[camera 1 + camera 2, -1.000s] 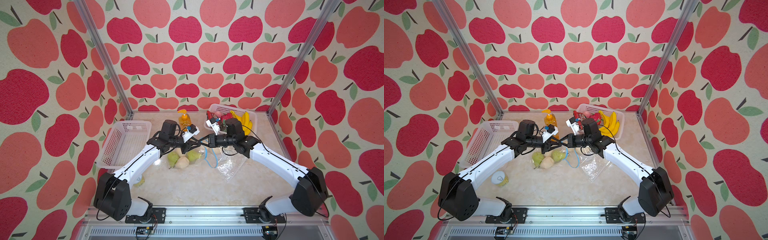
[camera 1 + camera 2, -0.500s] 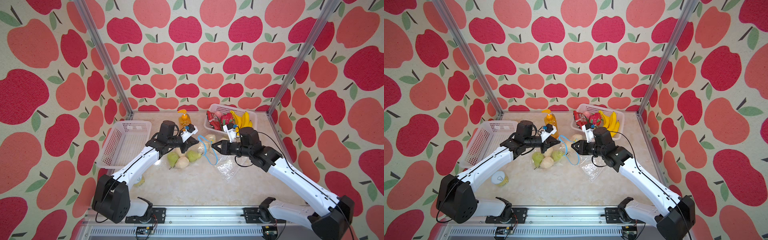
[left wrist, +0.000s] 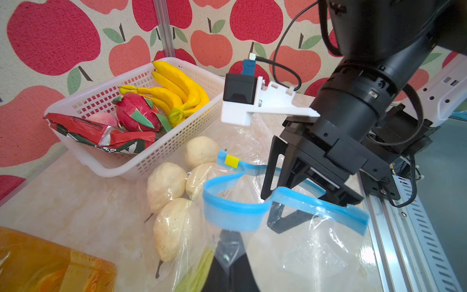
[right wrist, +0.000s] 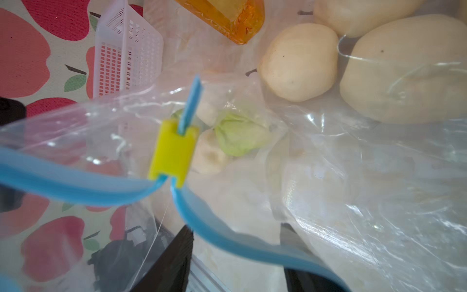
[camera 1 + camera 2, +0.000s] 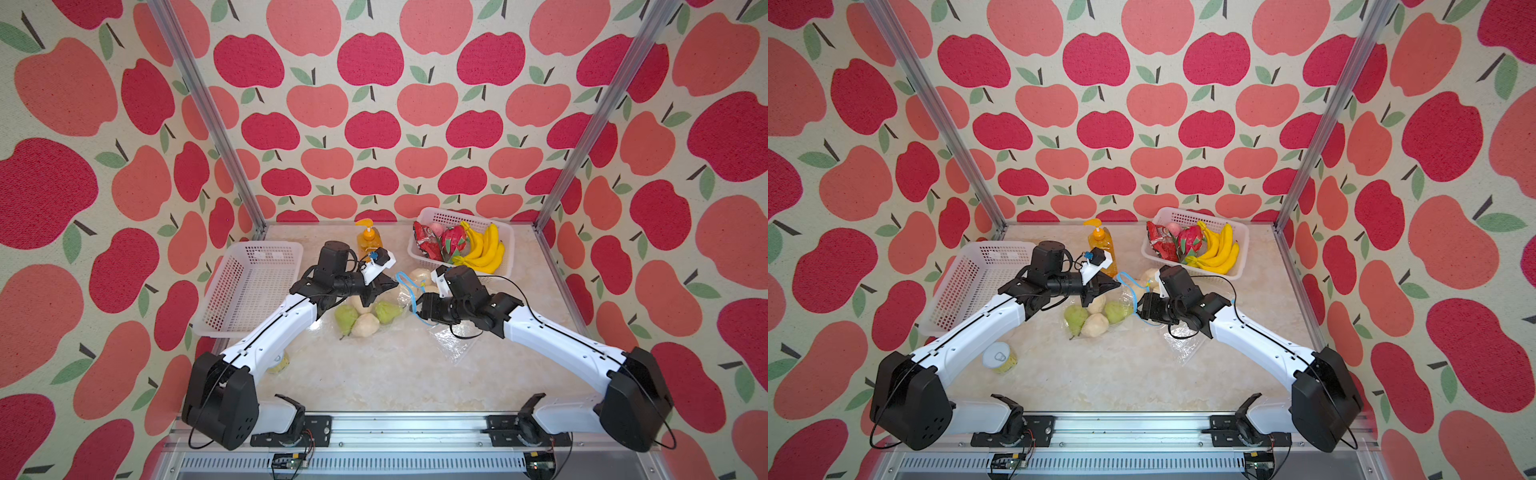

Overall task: Open the zip-top bag and take out the pear
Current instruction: Adjust the zipper food storage bag at the center of the board.

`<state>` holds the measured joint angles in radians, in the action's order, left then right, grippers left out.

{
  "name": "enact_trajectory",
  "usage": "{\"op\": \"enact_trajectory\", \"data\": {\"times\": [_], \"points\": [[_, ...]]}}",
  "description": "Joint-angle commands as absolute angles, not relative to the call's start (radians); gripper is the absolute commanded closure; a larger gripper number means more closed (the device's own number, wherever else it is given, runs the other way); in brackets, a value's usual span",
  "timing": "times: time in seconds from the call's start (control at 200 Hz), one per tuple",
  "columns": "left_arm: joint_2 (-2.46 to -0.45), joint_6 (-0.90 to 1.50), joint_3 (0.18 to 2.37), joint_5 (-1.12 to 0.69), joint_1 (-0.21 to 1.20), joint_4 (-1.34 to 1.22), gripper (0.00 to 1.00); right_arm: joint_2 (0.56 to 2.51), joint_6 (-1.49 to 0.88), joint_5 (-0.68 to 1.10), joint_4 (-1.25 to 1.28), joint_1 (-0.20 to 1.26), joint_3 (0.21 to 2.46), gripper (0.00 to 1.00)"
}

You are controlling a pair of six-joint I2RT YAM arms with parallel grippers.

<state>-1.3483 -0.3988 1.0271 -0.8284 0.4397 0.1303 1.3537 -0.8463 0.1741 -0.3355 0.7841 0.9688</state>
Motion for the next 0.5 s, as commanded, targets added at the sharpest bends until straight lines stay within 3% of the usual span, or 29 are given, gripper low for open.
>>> {"op": "enact_trajectory", "data": {"times": [0.0, 0.18, 0.21, 0.26, 0.3, 0.37, 0.495], "points": [[-1.306, -0.382, 1.052, -0.865, 0.445, 0.139, 1.0, 1.372, -0.854, 0.016, -0.433, 0.787, 0.996, 0.36], [-1.309, -0.384, 1.071, -0.861, 0.444, 0.179, 0.99, 1.372, -0.818, 0.028, -0.413, 0.787, 0.976, 0.29], [-1.315, -0.38, 1.076, -0.856, 0.445, 0.185, 0.89, 1.369, -0.81, 0.05, -0.394, 0.787, 0.974, 0.28], [-1.326, -0.331, 1.087, -0.829, 0.445, 0.197, 0.53, 1.362, -0.794, 0.076, -0.37, 0.787, 0.969, 0.28], [-1.328, -0.283, 1.097, -0.786, 0.444, 0.209, 0.38, 1.357, -0.777, 0.106, -0.341, 0.787, 0.96, 0.28], [-1.312, -0.23, 1.103, -0.731, 0.435, 0.244, 0.26, 1.347, -0.754, 0.16, -0.287, 0.785, 0.937, 0.28], [-1.215, -0.096, 1.061, -0.573, 0.375, 0.314, 0.21, 1.361, -0.714, 0.255, -0.231, 0.781, 0.918, 0.29]]}}
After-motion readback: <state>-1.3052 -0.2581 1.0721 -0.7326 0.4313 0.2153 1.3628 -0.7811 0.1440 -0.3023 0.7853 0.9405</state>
